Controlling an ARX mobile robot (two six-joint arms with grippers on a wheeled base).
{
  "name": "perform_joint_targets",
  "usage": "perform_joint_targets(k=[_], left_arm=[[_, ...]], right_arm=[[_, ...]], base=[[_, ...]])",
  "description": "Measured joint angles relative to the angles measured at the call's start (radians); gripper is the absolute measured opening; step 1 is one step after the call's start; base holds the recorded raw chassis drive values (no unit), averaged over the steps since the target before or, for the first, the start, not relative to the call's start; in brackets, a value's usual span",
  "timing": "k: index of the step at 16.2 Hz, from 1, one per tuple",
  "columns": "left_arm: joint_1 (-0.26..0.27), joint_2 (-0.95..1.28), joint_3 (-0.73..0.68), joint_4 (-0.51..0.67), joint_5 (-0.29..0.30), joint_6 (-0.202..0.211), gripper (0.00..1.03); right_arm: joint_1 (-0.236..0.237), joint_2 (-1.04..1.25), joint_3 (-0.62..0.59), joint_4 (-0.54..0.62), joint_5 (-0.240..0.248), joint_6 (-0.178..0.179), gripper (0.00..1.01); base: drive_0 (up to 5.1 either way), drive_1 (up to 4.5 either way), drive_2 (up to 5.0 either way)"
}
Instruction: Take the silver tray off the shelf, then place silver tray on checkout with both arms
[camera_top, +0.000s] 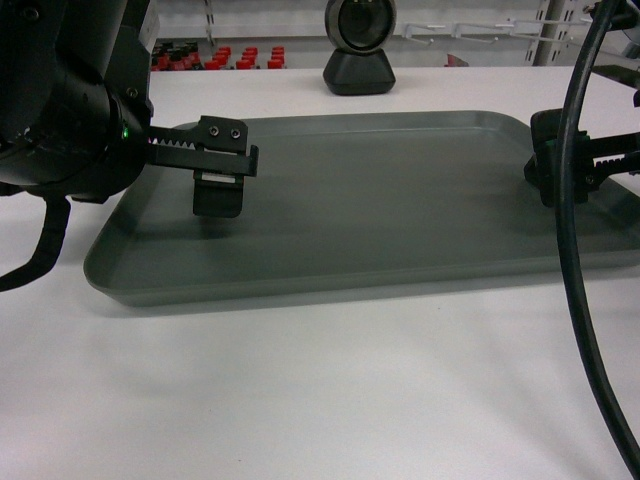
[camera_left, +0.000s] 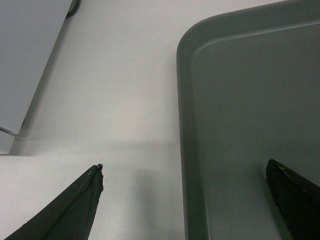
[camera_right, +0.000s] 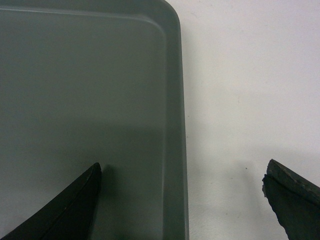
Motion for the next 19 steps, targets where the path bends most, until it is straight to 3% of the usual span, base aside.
perform_joint_targets(k=[3, 5, 9, 12, 14, 17, 18, 19], left_arm=[[0.005, -0.051, 0.000, 0.024, 0.028, -0.012, 0.98], [0.015, -0.105, 0.003, 0.026, 0.063, -0.041, 0.98], [0.033, -0.204, 0.021, 0.036, 0.137, -0.129, 0.98], [0.034, -0.298, 0.021, 0.062, 0.166, -0.213, 0.98], [0.016, -0.351, 0.002, 0.112, 0.127, -0.196, 0.98], [0.006, -0.372, -0.027, 0.085, 0.106, -0.179, 0.98], [0.010, -0.372, -0.059, 0.167, 0.121, -0.146, 0.95], [0.037, -0.405, -0.151, 0.327, 0.192, -0.066, 0.84]], right_arm=[[-0.001, -0.010, -0.002, 0.003, -0.034, 0.042, 0.98], [-0.009, -0.023, -0.002, 0.018, -0.088, 0.095, 0.98], [-0.028, -0.113, 0.000, 0.013, -0.133, 0.233, 0.98], [-0.035, -0.201, -0.003, 0.027, -0.145, 0.270, 0.98], [-0.045, -0.270, -0.018, 0.019, -0.145, 0.277, 0.98], [-0.047, -0.335, -0.038, 0.009, -0.146, 0.291, 0.98], [-0.046, -0.340, -0.044, 0.035, -0.135, 0.292, 0.97], [-0.037, -0.357, -0.137, 0.256, -0.021, 0.233, 0.87]], base=[[0.0, 0.00, 0.0], [0.0, 0.00, 0.0], [0.0, 0.00, 0.0], [0.0, 0.00, 0.0], [0.0, 0.00, 0.0], [0.0, 0.00, 0.0], [0.0, 0.00, 0.0], [0.0, 0.00, 0.0]])
